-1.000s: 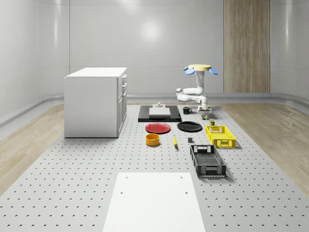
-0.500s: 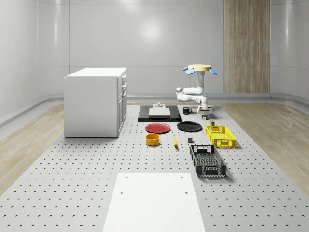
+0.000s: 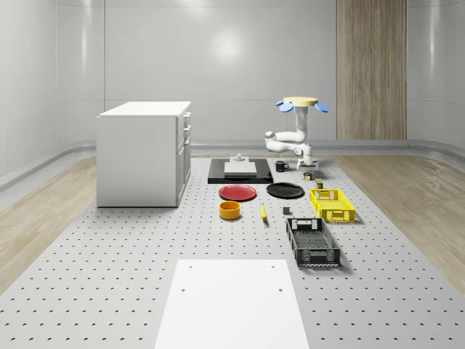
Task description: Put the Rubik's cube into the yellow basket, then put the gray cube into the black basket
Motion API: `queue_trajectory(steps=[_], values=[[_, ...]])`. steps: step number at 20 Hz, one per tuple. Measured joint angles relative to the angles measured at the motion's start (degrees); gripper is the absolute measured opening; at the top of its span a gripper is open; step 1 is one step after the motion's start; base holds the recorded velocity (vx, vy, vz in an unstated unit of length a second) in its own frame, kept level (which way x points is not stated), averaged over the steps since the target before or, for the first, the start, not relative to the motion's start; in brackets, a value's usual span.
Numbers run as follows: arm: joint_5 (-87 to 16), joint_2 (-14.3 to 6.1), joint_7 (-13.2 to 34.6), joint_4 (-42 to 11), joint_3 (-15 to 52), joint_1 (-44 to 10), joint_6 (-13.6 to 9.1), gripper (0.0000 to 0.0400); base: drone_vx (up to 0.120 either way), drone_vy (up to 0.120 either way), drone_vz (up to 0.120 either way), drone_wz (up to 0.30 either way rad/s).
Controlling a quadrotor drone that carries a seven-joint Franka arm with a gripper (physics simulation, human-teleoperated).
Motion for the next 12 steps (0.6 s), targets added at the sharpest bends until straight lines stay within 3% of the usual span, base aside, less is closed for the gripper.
queue_trajectory(steps=[2, 6, 10, 12], values=[[0.09, -0.21, 0.05, 0.01, 0.03, -0.06, 0.19, 0.0325, 0.0, 0.0, 0.04, 0.0], [0.26, -0.6, 0.15, 0.03, 0.08, -0.18, 0.56, 0.0325, 0.0, 0.0, 0.12, 0.0], [1.46, -0.93, 0.31, -0.19, 1.23, -0.23, 0.45, 0.0325, 0.0, 0.0, 0.01, 0.0], [2.41, -1.1, 0.41, -0.36, 2.18, -0.25, 0.27, 0.0325, 0.0, 0.0, 0.08, 0.0]])
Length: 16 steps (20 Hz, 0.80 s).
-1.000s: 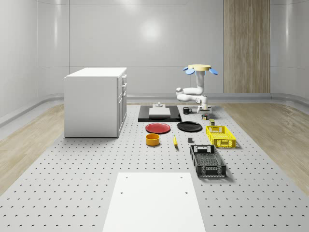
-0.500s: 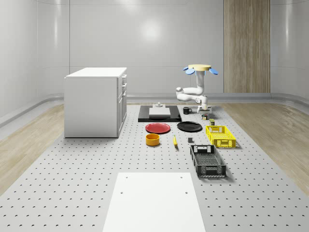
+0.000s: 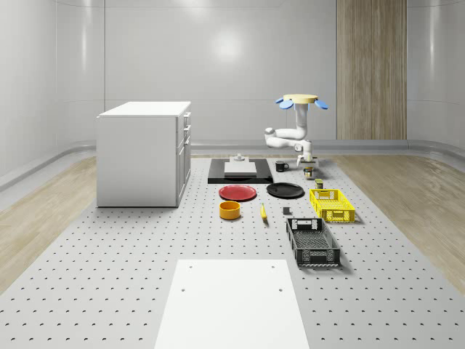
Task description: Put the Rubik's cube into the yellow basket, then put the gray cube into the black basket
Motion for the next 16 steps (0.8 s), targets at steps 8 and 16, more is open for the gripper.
queue_trajectory(steps=[8, 16], values=[[1.83, -0.83, 0.27, -0.23, 1.66, -0.17, 0.23, 0.0325, 0.035, 0.0, 0.12, 0.0], [2.45, -1.71, 0.44, -0.24, 2.02, -0.36, 0.95, 0.0325, 0.12, 0.025, 0.035, 0.0]])
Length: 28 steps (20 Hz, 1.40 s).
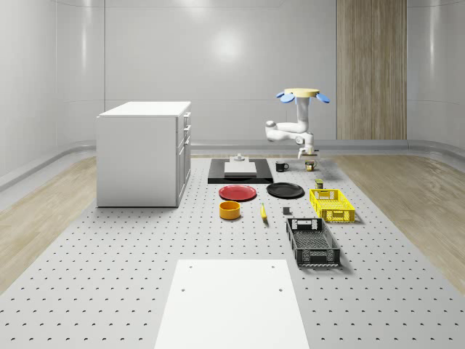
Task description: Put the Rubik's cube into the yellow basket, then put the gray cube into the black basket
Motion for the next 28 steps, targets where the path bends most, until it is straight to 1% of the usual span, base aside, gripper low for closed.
queue_trajectory(steps=[11, 12, 15, 28], values=[[0.48, -1.07, 0.19, 0.04, 0.16, -0.23, 0.98, 0.0325, 0.12, 0.116, 0.0, 0.0], [0.52, -1.16, 0.2, 0.04, 0.17, -0.25, 1.06, 0.0325, 0.12, 0.0, 0.0, 0.0], [0.63, -1.42, 0.24, 0.05, 0.2, -0.31, 1.3, 0.0325, 0.12, 0.0, 0.093, 0.0], [1.03, -2.41, 0.41, 0.09, 0.3, -0.52, 2.22, 0.0325, 0.12, 0.0, 0.0, 0.0]])
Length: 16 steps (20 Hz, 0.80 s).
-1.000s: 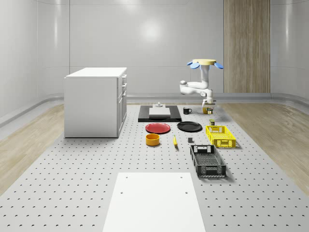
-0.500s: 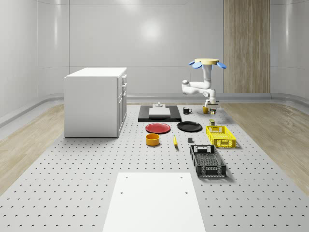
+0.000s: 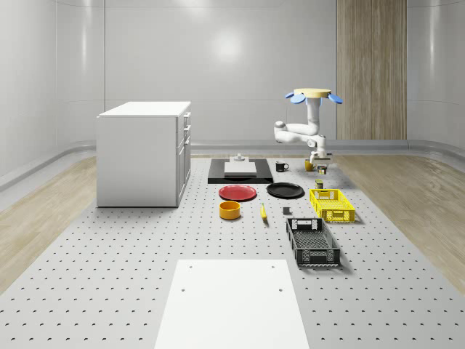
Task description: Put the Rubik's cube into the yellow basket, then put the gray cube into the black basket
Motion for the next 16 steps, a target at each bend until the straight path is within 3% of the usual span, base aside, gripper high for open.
queue_trajectory(steps=[16], values=[[0.38, -0.95, 0.15, 0.04, 0.09, -0.2, 0.88, 0.0325, 0.12, 0.0, 0.0, 0.0]])
